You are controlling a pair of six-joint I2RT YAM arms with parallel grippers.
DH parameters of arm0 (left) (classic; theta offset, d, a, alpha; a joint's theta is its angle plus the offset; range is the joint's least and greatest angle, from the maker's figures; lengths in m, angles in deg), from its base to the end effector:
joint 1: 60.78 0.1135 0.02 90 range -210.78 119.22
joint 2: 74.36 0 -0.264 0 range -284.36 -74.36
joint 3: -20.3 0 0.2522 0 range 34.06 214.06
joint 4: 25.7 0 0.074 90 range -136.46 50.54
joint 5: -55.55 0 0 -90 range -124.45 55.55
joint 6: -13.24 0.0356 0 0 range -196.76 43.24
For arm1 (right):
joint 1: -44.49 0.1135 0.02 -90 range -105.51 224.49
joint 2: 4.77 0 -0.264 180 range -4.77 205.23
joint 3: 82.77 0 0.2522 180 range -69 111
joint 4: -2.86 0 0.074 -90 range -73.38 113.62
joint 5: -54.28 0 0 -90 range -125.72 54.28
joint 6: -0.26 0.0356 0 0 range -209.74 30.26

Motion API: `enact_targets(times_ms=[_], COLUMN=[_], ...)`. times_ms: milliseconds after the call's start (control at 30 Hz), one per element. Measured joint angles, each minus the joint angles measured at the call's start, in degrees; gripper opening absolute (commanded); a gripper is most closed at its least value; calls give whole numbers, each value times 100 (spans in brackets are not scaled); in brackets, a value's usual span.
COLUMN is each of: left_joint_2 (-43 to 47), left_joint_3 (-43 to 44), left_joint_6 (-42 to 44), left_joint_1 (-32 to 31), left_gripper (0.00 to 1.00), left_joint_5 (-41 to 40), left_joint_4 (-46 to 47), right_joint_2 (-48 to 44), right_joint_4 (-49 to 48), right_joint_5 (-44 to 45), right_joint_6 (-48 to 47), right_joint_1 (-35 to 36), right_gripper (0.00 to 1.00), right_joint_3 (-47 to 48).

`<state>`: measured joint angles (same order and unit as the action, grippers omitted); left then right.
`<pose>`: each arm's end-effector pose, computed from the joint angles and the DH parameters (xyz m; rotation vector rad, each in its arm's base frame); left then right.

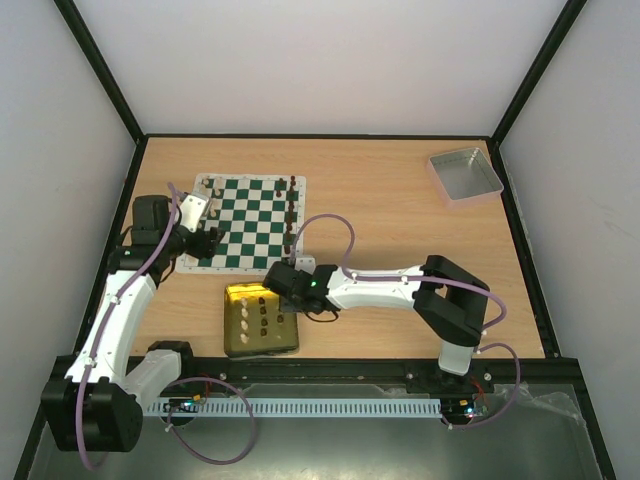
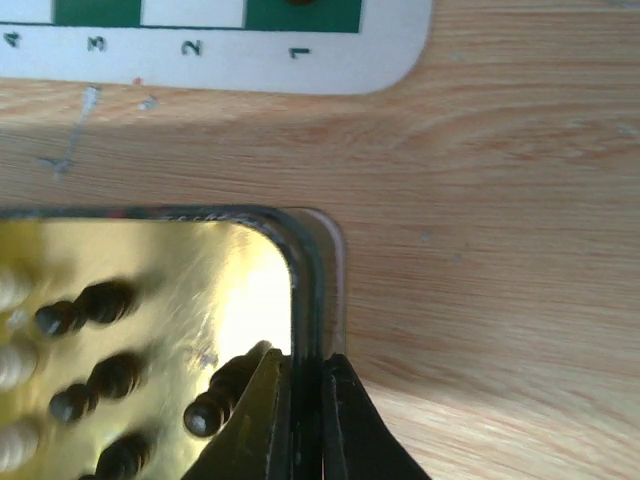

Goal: Set up the chess pieces on the board
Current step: Move the storage box to the center of the board.

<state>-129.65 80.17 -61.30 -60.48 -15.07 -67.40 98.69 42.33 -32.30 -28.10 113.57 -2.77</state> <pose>0.2069 -0.0107 0.2857 0.4704 2.1336 -0.2198 0.1315 0.3380 0.1723 -0.1635 2.8287 0.5847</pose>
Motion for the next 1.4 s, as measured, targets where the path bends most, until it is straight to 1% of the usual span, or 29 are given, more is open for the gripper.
enact_targets(times_ms=[267,533,633,700,833,1000,1167,1400], left_joint_2=[0,0,0,0,0,0,-26,-31], left_joint_3=[0,0,0,0,0,0,0,0], left_joint_6=[9,17,17,17,17,15,15,15], left_joint_1=[0,0,0,0,0,0,0,0], left_gripper=[77,77,77,77,77,77,78,78], left_joint_5=[37,57,59,59,59,74,109,146], left_joint_4=[-20,-24,-24,-22,-22,-20,-13,-4], right_joint_2=[-83,-166,-337,-619,-1322,-1923,-2033,-2033], right_joint_4=[654,1491,1727,1829,2173,2520,2527,2426], right_joint_5=[85,459,588,662,852,1073,1093,874], right_joint_6=[-125,-317,-356,-389,-507,-765,-1067,-1432], right_joint_1=[7,-2,-66,-168,-702,-1488,-2033,-2579], right_gripper=[2,2,2,2,2,2,2,2], right_joint_3=[46,94,57,-85,-483,-728,-940,-1329])
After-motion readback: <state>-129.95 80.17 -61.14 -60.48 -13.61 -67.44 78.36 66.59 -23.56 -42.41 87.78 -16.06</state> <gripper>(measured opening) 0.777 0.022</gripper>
